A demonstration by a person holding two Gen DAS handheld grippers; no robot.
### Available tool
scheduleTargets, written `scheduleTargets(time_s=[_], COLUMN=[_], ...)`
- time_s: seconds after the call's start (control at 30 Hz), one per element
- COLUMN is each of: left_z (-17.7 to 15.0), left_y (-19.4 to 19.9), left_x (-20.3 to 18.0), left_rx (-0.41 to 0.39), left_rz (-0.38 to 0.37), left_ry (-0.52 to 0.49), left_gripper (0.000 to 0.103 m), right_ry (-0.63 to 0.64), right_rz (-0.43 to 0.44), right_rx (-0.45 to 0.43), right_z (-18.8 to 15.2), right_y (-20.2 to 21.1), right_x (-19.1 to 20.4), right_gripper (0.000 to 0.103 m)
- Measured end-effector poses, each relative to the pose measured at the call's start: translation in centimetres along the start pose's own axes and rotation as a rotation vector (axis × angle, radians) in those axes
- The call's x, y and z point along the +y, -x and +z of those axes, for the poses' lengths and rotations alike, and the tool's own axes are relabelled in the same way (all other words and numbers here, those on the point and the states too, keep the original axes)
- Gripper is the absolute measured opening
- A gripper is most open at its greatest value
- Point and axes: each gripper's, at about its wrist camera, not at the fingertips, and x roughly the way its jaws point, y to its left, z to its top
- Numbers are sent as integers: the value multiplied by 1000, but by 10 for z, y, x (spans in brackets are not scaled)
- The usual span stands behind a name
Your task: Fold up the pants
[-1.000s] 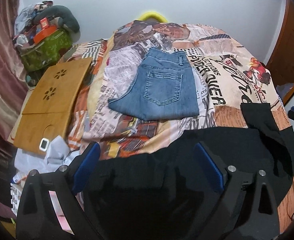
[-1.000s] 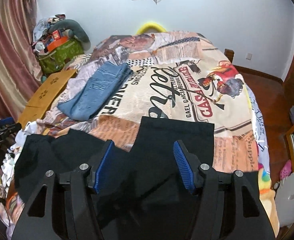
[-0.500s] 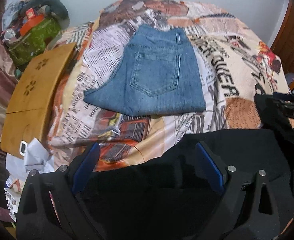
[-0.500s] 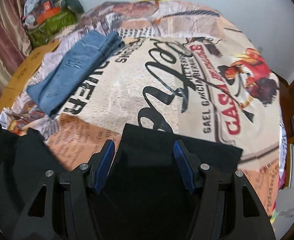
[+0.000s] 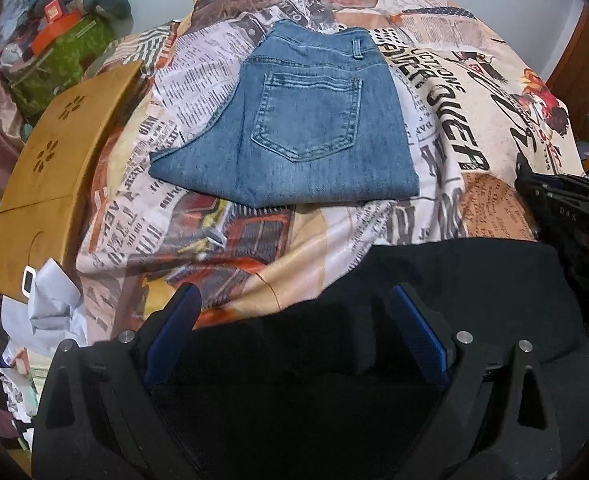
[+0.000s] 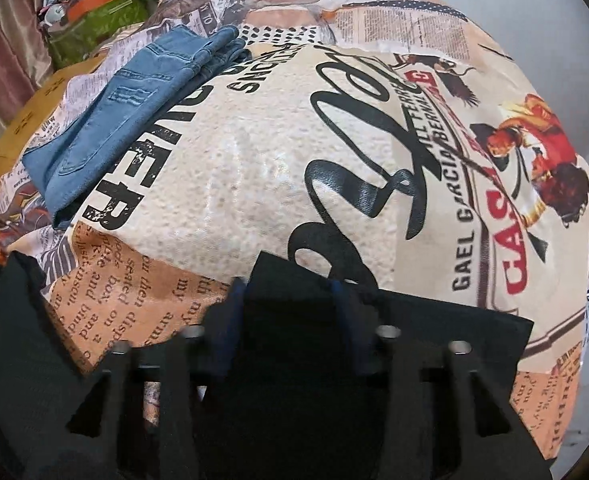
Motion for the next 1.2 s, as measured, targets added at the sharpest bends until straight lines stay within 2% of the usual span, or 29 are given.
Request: scheduleTargets(time_s=[0.03,0.2,0.37,0.53,0.67,0.8,0.9,1.03,1.2], left_z=[-1,-9,-17,-26,-38,-52,-62,-68,-68], left_y=[1,16,38,57,61,57,55,55,53], left_x=[-1,-15,-37,-64,-92,-116,-128,-133,-127], left_rx=[5,5,-10,-15,7,46,64,71,94], left_rz=[-6,-11,-14,-51,-61,-67,-61,-53,-72], left_ry=[-2,-48,-105,-153,-216,-267,-295,-294,-241], left_gripper=[96,96,96,96,96,96,96,97,98], right_ry=[0,-42,-111,-184,-230,-257,-276,-312,-405], right_rz=[-9,21,36,27,16,2,-10,-30,-29], right_rx=[0,-32,-137,-240,-309,-354,-363,-328,-226], right_z=[0,-2,-15,-34,-61,-89,-115,-156,-206], right_y=[2,22,82,147,194,220,231,230,196], right_x=[-2,-11,-37,-71,-96,-113,-122,-134,-148], right_gripper=[16,14,14,14,14,14,14,14,14])
